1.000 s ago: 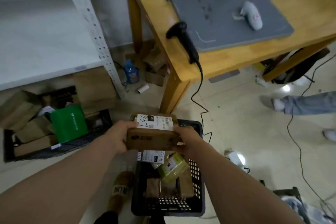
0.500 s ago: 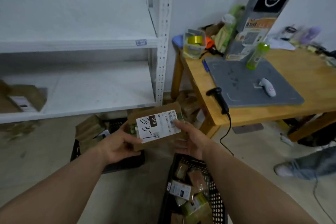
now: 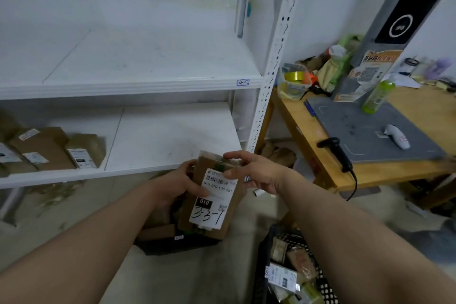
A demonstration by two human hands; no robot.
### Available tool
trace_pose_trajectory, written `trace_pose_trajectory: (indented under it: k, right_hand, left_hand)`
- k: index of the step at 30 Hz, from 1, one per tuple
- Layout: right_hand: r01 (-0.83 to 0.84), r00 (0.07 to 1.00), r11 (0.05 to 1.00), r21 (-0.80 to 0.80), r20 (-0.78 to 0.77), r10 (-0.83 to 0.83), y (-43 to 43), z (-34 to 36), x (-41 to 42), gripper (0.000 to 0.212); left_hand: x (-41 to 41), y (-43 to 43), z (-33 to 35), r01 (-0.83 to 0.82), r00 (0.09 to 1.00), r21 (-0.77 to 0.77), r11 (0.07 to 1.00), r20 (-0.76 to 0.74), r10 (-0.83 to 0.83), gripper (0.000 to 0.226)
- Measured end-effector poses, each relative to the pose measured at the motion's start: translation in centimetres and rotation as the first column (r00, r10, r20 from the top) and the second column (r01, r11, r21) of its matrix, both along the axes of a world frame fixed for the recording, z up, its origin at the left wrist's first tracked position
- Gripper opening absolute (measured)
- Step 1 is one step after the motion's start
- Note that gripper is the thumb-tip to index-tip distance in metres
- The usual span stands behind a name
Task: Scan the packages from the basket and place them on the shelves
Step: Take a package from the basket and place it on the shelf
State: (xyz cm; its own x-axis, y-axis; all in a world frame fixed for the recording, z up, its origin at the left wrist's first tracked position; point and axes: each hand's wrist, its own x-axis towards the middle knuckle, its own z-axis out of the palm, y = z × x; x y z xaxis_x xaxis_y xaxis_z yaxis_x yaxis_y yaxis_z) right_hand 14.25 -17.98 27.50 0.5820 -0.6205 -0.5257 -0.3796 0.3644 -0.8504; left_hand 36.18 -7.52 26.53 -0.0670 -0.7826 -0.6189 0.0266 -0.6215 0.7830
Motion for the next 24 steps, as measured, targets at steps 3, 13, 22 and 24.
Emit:
trace_pose_trajectory:
  k: [3,13,22,24]
  right_hand:
    - [0.019,1.0,1.0,-0.007,0.011,-0.019,0.1,-0.2,1.2,0.056]
    - [0.201,0.979,0.979,0.028,-0.047,-0.2,-5.2,-2.3,-0.5,0.049]
    - [0.346,0.935,0.938,-0.022,-0.07,-0.347,-14.4,-2.7,-5.3,0.036]
    - [0.451,0.882,0.889,-0.074,-0.112,-0.457,-16.9,-3.2,-7.5,0.03]
  left_hand:
    - [0.4,-0.6,0.2,0.052,0.996,-0.01,0.999,0.069,-0.051,0.089]
    - [-2.2,-6.6,-2.1,0.039,0.984,0.004,0.999,0.173,-0.039,0.045]
    - [-7.6,-16.9,-3.1,0.016,0.971,-0.069,0.997,0.238,0.001,0.121]
    - [-9.1,-19.3,-3.2,0.021,0.959,-0.082,0.996,0.284,0.003,0.116]
